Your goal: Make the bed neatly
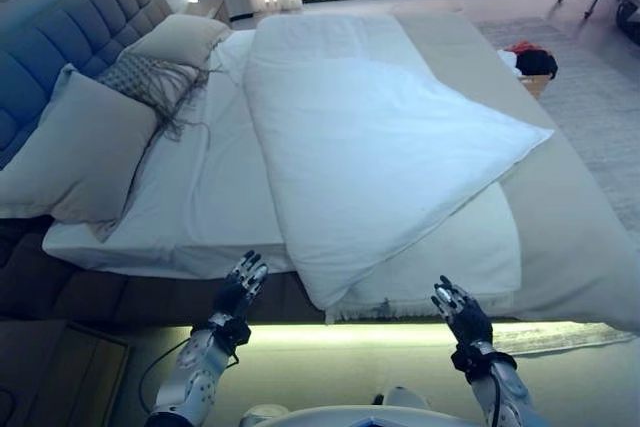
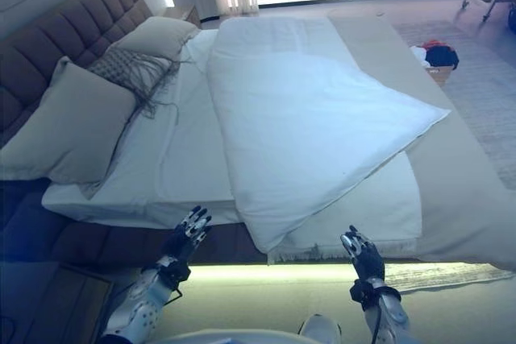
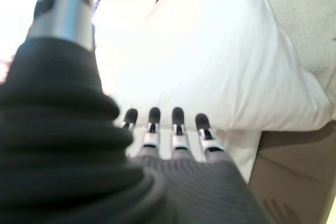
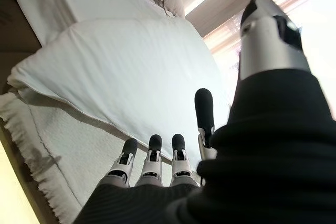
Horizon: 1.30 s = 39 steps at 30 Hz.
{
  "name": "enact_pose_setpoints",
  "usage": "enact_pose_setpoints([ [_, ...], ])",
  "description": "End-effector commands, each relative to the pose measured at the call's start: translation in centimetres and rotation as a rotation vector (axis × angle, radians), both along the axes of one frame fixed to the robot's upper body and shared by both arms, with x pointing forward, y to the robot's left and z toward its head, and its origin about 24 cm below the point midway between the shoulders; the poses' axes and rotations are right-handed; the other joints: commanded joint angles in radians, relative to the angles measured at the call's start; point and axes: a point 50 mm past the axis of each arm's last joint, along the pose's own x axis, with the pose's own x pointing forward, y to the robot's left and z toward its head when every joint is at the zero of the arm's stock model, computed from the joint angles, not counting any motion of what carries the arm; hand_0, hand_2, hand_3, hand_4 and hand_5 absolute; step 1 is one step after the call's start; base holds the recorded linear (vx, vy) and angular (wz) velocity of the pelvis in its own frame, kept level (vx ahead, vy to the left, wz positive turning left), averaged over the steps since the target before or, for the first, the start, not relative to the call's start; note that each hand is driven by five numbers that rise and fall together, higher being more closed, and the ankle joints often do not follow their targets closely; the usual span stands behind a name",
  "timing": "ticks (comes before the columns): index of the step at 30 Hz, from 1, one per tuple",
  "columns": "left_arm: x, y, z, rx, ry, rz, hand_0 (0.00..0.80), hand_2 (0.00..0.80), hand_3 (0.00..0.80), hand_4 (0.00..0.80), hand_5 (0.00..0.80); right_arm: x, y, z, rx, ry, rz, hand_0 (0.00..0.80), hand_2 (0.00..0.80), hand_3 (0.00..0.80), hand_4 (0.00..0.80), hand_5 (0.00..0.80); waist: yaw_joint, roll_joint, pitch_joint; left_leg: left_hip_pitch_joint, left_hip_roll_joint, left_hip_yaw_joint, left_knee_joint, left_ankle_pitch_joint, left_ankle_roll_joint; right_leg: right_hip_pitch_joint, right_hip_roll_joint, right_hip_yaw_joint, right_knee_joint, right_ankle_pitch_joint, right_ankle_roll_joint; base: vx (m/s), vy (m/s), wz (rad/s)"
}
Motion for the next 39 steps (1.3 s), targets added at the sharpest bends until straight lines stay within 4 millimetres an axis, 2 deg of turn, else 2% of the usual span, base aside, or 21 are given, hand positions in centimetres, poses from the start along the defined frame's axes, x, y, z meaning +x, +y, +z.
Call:
enact_pose_setpoints([
  [1, 1.7, 1.7, 2.9, 0.07, -0.139, 0.009, 0.0, 0.0, 0.0, 0.0, 0.0, 2.1, 1.7, 1.0, 0.086, -0.127, -0.037, 0.0, 0.0, 0.0, 0.0, 0.0, 0.051, -0.07, 0.017, -0.031, -0.06, -0.048, 0.059, -0.049, 0.097, 0.135, -0.145, 0.08, -0.306, 0.45, 0.175, 0.029, 0.197, 0.09],
  [4, 1.5, 1.2, 2.6, 0.071, -0.126, -0.022, 0.0, 0.0, 0.0, 0.0, 0.0, 1.8, 1.5, 1.2, 0.083, -0.139, -0.06, 0.0, 0.0, 0.0, 0.0, 0.0, 0.044, -0.045, 0.017, -0.045, -0.096, -0.075, 0.055, -0.043, 0.133, 0.071, -0.181, 0.128, -0.146, 0.484, 0.159, 0.028, 0.286, 0.1],
  [7, 1.1, 1.0, 2.4, 0.072, -0.107, -0.041, 0.0, 0.0, 0.0, 0.0, 0.0, 0.8, 0.8, 1.2, 0.077, -0.133, -0.077, 0.0, 0.0, 0.0, 0.0, 0.0, 0.014, -0.014, 0.028, -0.036, -0.144, -0.1, 0.05, -0.046, 0.164, -0.046, -0.169, 0.193, 0.022, 0.533, 0.143, 0.058, 0.307, 0.24],
  [9, 1.1, 1.0, 2.5, 0.061, -0.107, -0.037, 0.0, 0.0, 0.0, 0.0, 0.0, 0.3, 0.4, 1.1, 0.065, -0.128, -0.064, 0.0, 0.0, 0.0, 0.0, 0.0, -0.005, -0.013, 0.031, -0.021, -0.161, -0.108, 0.043, -0.051, 0.162, -0.078, -0.144, 0.201, -0.015, 0.546, 0.143, 0.113, 0.102, 0.24],
  [10, 1.1, 1.1, 2.6, 0.057, -0.111, -0.031, 0.0, 0.0, 0.0, 0.0, 0.0, 0.0, 0.1, 1.0, 0.061, -0.126, -0.057, 0.0, 0.0, 0.0, 0.0, 0.0, -0.018, -0.023, 0.032, -0.008, -0.172, -0.122, 0.038, -0.059, 0.153, -0.088, -0.126, 0.198, -0.109, 0.563, 0.152, 0.223, -0.063, 0.11],
  [11, 1.2, 1.0, 2.8, 0.055, -0.117, -0.026, 0.0, 0.0, 0.0, 0.0, 0.0, -0.1, 0.0, 1.0, 0.062, -0.128, -0.055, 0.0, 0.0, 0.0, 0.0, 0.0, -0.03, -0.034, 0.032, 0.01, -0.179, -0.149, 0.035, -0.085, 0.141, -0.097, -0.111, 0.209, -0.222, 0.573, 0.183, 0.19, -0.14, -0.07],
  [12, 1.4, 1.0, 2.9, 0.053, -0.123, -0.023, 0.0, 0.0, 0.0, 0.0, 0.0, -0.1, -0.2, 0.9, 0.063, -0.132, -0.055, 0.0, 0.0, 0.0, 0.0, 0.0, -0.037, -0.043, 0.037, 0.008, -0.18, -0.149, 0.039, -0.082, 0.135, -0.092, -0.108, 0.191, -0.3, 0.595, 0.179, 0.19, -0.205, -0.14],
  [14, 1.9, 1.0, 3.2, 0.057, -0.136, -0.027, 0.0, 0.0, 0.0, 0.0, 0.0, 0.6, -0.3, 0.9, 0.075, -0.14, -0.06, 0.0, 0.0, 0.0, 0.0, 0.0, -0.041, -0.064, 0.035, 0.015, -0.174, -0.157, 0.036, -0.096, 0.119, -0.101, -0.095, 0.157, -0.488, 0.605, 0.201, 0.139, -0.217, -0.09],
  [17, 2.3, 1.0, 3.1, 0.058, -0.136, -0.035, 0.0, 0.0, 0.0, 0.0, 0.0, 1.4, 0.1, 0.8, 0.084, -0.141, -0.048, 0.0, 0.0, 0.0, 0.0, 0.0, -0.024, -0.069, 0.037, 0.034, -0.148, -0.142, 0.037, -0.116, 0.114, -0.088, -0.071, 0.09, -0.566, 0.611, 0.213, 0.204, -0.183, 0.06],
  [18, 2.2, 1.0, 3.0, 0.061, -0.131, -0.035, 0.0, 0.0, 0.0, 0.0, 0.0, 1.4, 0.4, 0.7, 0.09, -0.138, -0.039, 0.0, 0.0, 0.0, 0.0, 0.0, -0.019, -0.071, 0.031, 0.041, -0.141, -0.146, 0.039, -0.136, 0.119, -0.081, -0.067, 0.092, -0.557, 0.61, 0.226, 0.2, -0.176, -0.01],
  [21, 1.8, 1.1, 2.7, 0.058, -0.118, -0.028, 0.0, 0.0, 0.0, 0.0, 0.0, 1.0, 0.8, 0.4, 0.098, -0.126, -0.017, 0.0, 0.0, 0.0, 0.0, 0.0, -0.013, -0.095, 0.032, 0.039, -0.149, -0.126, 0.071, -0.155, 0.134, -0.073, -0.091, 0.092, -0.489, 0.632, 0.225, 0.173, -0.181, 0.08],
  [23, 1.4, 1.2, 2.7, 0.05, -0.12, -0.018, 0.0, 0.0, 0.0, 0.0, 0.0, 0.9, 1.1, 0.3, 0.107, -0.122, 0.0, 0.0, 0.0, 0.0, 0.0, 0.0, -0.007, -0.103, 0.03, 0.032, -0.146, -0.115, 0.111, -0.172, 0.141, -0.058, -0.093, 0.095, -0.411, 0.609, 0.219, 0.177, -0.206, 0.17],
  [24, 1.3, 1.2, 2.8, 0.048, -0.121, -0.015, 0.0, 0.0, 0.0, 0.0, 0.0, 0.8, 1.1, 0.2, 0.112, -0.121, 0.004, 0.0, 0.0, 0.0, 0.0, 0.0, -0.003, -0.102, 0.026, 0.029, -0.138, -0.111, 0.128, -0.179, 0.142, -0.036, -0.079, 0.083, -0.406, 0.564, 0.21, 0.21, -0.293, 0.14],
  [25, 1.1, 1.0, 2.6, 0.045, -0.113, -0.017, 0.0, 0.0, 0.0, 0.0, 0.0, 0.8, 1.1, 0.1, 0.109, -0.11, -0.009, 0.0, 0.0, 0.0, 0.0, 0.0, -0.004, -0.104, 0.02, 0.028, -0.134, -0.119, 0.153, -0.189, 0.137, -0.013, -0.059, 0.1, -0.43, 0.552, 0.204, 0.209, -0.299, 0.13],
  [27, 1.1, 0.9, 2.6, 0.019, -0.117, -0.015, 0.0, 0.0, 0.0, 0.0, 0.0, 1.4, 1.2, 0.4, 0.114, -0.125, 0.007, 0.0, 0.0, 0.0, 0.0, 0.0, -0.008, -0.111, 0.014, 0.037, -0.129, -0.114, 0.173, -0.201, 0.128, -0.011, -0.06, 0.102, -0.407, 0.563, 0.202, 0.206, -0.28, 0.21],
  [28, 1.0, 0.8, 2.7, 0.009, -0.123, -0.027, 0.0, 0.0, 0.0, 0.0, 0.0, 1.7, 1.4, 0.8, 0.115, -0.137, 0.024, 0.0, 0.0, 0.0, 0.0, 0.0, -0.013, -0.103, 0.01, 0.046, -0.111, -0.107, 0.195, -0.213, 0.122, -0.005, -0.042, 0.108, -0.393, 0.535, 0.188, 0.188, -0.232, 0.19],
  [31, 0.6, 0.6, 2.4, -0.001, -0.127, -0.022, 0.0, 0.0, 0.0, 0.0, 0.0, 1.6, 0.9, 0.7, 0.095, -0.116, 0.061, 0.0, 0.0, 0.0, 0.0, 0.0, -0.026, -0.091, -0.005, 0.027, -0.077, -0.11, 0.271, -0.175, 0.084, 0.022, 0.008, 0.116, -0.388, 0.432, 0.148, 0.162, -0.23, 0.06],
  [33, 0.8, 0.3, 2.4, -0.035, -0.123, 0.0, 0.0, 0.0, 0.0, 0.0, 0.0, 1.6, 0.6, 0.5, 0.077, -0.096, 0.074, 0.0, 0.0, 0.0, 0.0, 0.0, -0.031, -0.098, -0.009, -0.001, -0.062, -0.105, 0.334, -0.134, 0.058, 0.042, 0.02, 0.108, -0.396, 0.4, 0.126, 0.1, -0.232, -0.04],
  [35, 0.8, -0.4, 2.4, -0.077, -0.125, 0.007, 0.0, 0.0, 0.0, 0.0, 0.0, 1.6, 0.0, 0.7, 0.065, -0.089, 0.078, 0.0, 0.0, 0.0, 0.0, 0.0, -0.024, -0.103, -0.003, -0.07, -0.044, -0.111, 0.485, -0.086, 0.027, 0.076, 0.038, 0.087, -0.405, 0.365, 0.087, 0.077, -0.271, -0.13],
  [37, 0.5, -1.0, 2.2, -0.079, -0.121, -0.014, 0.0, 0.0, 0.0, 0.0, 0.0, 1.4, -0.6, 0.8, 0.056, -0.081, 0.059, 0.0, 0.0, 0.0, 0.0, 0.0, -0.022, -0.106, 0.006, -0.15, -0.006, -0.094, 0.58, -0.006, -0.004, 0.112, 0.058, 0.065, -0.421, 0.343, 0.055, 0.029, -0.223, -0.06],
  [39, 0.4, -1.4, 2.1, -0.076, -0.123, -0.041, 0.0, 0.0, 0.0, 0.0, 0.0, 1.5, -1.0, 1.1, 0.058, -0.09, 0.044, 0.0, 0.0, 0.0, 0.0, 0.0, -0.019, -0.106, 0.019, -0.203, 0.039, -0.083, 0.576, 0.033, -0.013, 0.136, 0.068, 0.061, -0.431, 0.332, 0.044, 0.025, -0.147, -0.01],
])
